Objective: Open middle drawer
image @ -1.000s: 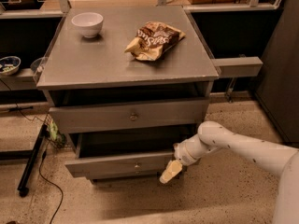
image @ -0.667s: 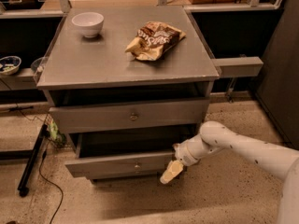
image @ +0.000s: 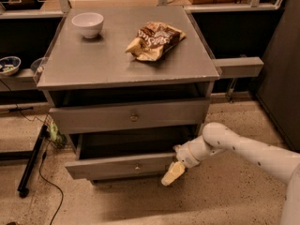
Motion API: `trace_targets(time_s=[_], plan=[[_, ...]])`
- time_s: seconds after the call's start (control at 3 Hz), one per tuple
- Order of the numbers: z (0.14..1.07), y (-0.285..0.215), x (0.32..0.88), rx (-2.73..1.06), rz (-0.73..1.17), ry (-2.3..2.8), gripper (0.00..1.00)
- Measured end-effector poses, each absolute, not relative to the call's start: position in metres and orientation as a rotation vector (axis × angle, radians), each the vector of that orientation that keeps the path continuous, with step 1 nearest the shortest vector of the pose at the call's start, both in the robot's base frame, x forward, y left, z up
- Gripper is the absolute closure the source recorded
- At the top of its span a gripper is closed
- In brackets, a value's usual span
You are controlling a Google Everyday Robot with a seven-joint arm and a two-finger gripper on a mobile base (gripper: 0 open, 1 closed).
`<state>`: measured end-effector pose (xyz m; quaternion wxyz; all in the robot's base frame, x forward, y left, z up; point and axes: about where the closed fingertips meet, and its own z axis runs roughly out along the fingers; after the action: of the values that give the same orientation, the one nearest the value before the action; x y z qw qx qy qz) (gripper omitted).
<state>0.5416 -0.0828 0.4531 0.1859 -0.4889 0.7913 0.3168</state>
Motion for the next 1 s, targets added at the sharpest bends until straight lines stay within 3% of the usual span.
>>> trace_targets(time_s=[0.33, 1.0], plan=[[0.4531, -0.0828, 0.5416, -1.377, 0.892, 2.229, 0.04], [0.4531, -0.0827, 0.5415, -1.377, 0.893, 2.229, 0.50]])
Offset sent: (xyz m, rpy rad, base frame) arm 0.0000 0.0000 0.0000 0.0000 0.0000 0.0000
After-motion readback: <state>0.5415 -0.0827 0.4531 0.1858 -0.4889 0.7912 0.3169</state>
